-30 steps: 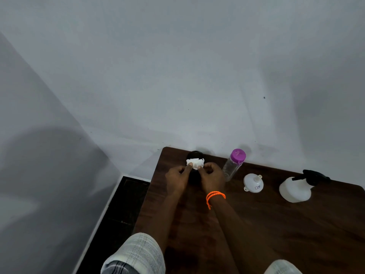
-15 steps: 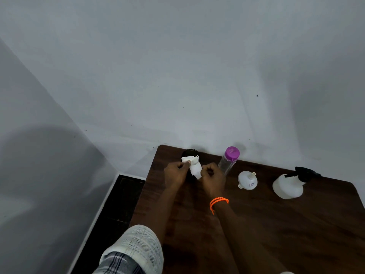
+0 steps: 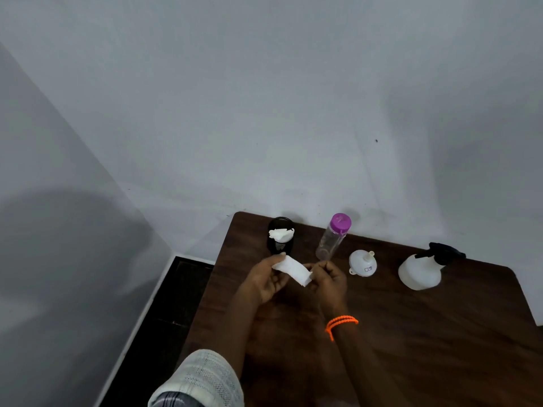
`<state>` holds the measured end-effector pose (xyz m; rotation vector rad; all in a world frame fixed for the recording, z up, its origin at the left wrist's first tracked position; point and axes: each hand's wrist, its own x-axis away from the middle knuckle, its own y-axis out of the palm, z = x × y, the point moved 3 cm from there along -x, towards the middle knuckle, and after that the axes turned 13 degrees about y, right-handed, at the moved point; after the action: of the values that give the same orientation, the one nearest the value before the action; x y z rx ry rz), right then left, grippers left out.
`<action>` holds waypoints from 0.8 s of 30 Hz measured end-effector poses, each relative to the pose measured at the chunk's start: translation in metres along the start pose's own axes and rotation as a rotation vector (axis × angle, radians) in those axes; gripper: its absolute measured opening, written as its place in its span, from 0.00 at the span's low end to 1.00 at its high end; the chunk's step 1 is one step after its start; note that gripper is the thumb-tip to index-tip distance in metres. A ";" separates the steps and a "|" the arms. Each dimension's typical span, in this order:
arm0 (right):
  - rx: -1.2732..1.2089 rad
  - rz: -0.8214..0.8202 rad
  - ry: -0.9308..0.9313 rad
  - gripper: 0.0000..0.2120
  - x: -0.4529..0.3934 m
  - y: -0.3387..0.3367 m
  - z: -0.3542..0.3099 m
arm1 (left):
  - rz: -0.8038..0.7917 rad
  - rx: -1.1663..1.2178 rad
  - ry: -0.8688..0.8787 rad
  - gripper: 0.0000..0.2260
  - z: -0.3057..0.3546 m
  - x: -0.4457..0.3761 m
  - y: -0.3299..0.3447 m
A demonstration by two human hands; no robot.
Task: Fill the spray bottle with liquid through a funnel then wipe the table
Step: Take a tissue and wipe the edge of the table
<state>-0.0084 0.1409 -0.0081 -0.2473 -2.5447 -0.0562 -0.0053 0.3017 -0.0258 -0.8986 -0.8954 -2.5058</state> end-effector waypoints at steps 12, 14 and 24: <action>0.532 0.168 0.004 0.09 -0.014 0.022 0.049 | 0.208 -0.592 0.361 0.19 0.009 -0.001 -0.085; 0.613 0.204 -0.053 0.09 -0.006 0.031 0.051 | 0.269 -1.018 0.475 0.26 0.009 0.004 -0.099; 1.440 -0.244 -0.411 0.31 0.012 0.079 0.114 | -0.244 -1.771 0.900 0.26 -0.027 0.009 -0.108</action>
<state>-0.0656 0.2312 -0.0971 0.6613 -2.2876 1.7619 -0.0770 0.3642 -0.0848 0.2439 1.7547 -2.8735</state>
